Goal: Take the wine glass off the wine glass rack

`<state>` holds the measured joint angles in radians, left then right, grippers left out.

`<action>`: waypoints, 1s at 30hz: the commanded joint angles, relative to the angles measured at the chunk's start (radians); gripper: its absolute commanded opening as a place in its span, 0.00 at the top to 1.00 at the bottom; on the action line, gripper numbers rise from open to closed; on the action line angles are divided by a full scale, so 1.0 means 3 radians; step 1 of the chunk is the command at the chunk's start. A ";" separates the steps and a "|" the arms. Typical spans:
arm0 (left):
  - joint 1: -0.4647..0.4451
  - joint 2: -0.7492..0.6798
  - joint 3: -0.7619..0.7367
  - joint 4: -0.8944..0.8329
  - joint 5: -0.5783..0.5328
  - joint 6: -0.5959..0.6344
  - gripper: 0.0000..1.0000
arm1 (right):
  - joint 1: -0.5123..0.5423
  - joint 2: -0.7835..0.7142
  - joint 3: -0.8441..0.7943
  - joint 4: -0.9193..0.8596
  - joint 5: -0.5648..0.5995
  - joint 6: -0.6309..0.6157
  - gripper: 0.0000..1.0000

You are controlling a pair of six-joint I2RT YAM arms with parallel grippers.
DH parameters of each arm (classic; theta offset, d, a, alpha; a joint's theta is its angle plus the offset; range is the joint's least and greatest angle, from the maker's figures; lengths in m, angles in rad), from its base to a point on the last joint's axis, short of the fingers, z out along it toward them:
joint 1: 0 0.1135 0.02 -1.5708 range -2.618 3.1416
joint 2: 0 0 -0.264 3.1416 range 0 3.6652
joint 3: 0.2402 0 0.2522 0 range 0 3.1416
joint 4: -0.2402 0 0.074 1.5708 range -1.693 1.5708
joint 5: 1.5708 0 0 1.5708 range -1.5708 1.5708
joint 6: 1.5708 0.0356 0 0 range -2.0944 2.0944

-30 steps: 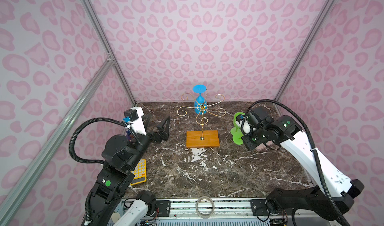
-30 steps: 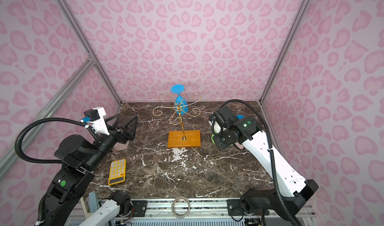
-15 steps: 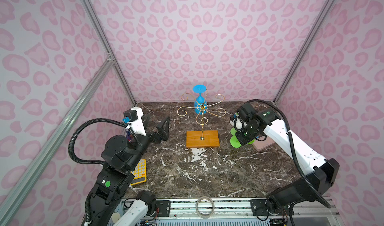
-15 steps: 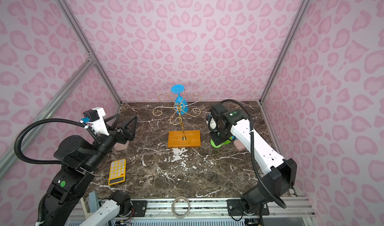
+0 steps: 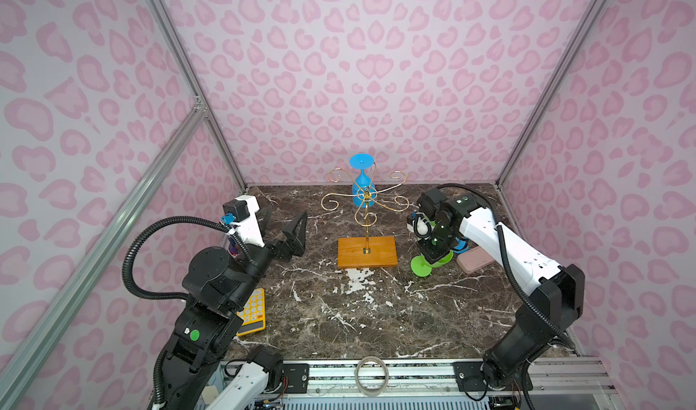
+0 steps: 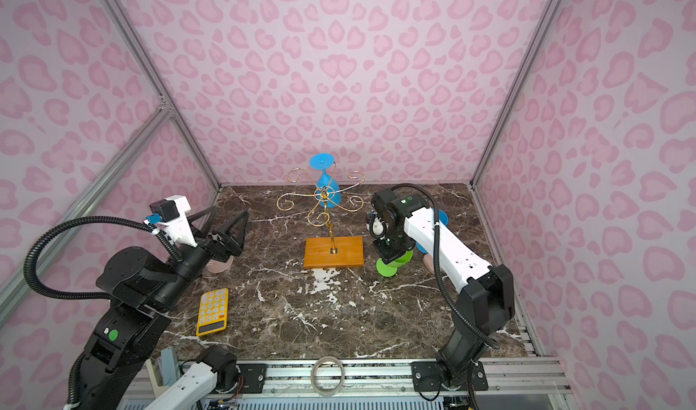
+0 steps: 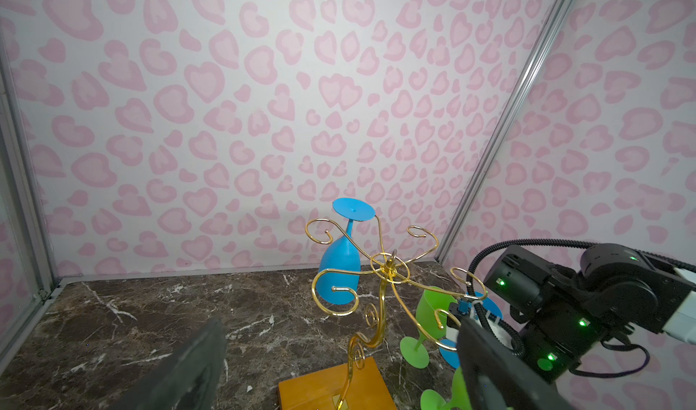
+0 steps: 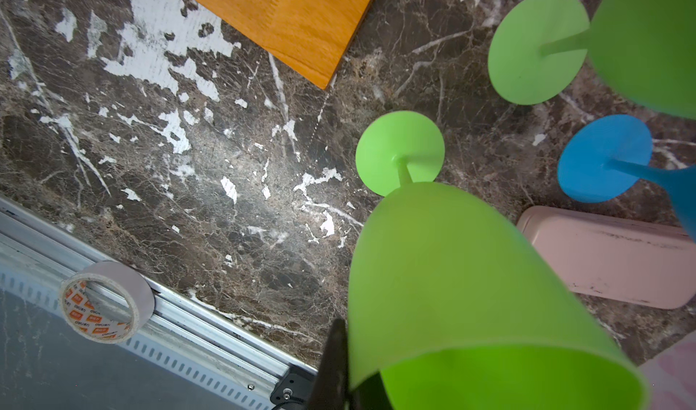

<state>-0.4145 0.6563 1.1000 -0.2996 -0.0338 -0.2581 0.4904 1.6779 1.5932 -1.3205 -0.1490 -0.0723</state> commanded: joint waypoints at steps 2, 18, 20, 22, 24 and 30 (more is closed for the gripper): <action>0.0001 0.0001 0.0005 0.0099 0.0019 0.0071 0.04 | -0.0021 0.0082 -0.0003 -0.0078 0.0102 -0.0017 1.00; 0.0001 0.0021 0.0005 0.0089 0.0027 0.0114 0.04 | -0.0028 0.0209 0.0049 -0.0065 0.0166 -0.0006 0.92; 0.0000 0.0026 0.0011 0.0089 0.0021 0.0114 0.04 | -0.0043 0.0173 0.0090 -0.0058 0.0161 -0.0007 0.86; 0.0001 0.0031 0.0014 0.0084 0.0024 0.0097 0.03 | -0.0055 0.0147 0.0133 -0.0058 0.0149 -0.0009 0.80; 0.0001 0.0039 0.0015 0.0084 0.0026 0.0088 0.04 | -0.0068 0.0124 0.0173 -0.0057 0.0144 -0.0010 0.79; 0.0001 0.0052 0.0015 0.0099 -0.0006 0.0063 0.04 | -0.0098 0.0042 0.0254 -0.0058 0.0134 0.0003 0.79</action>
<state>-0.4145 0.6708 1.1000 -0.2996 -0.0299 -0.2356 0.4644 1.7000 1.6604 -1.3293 -0.1093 -0.0715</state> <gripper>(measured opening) 0.965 0.217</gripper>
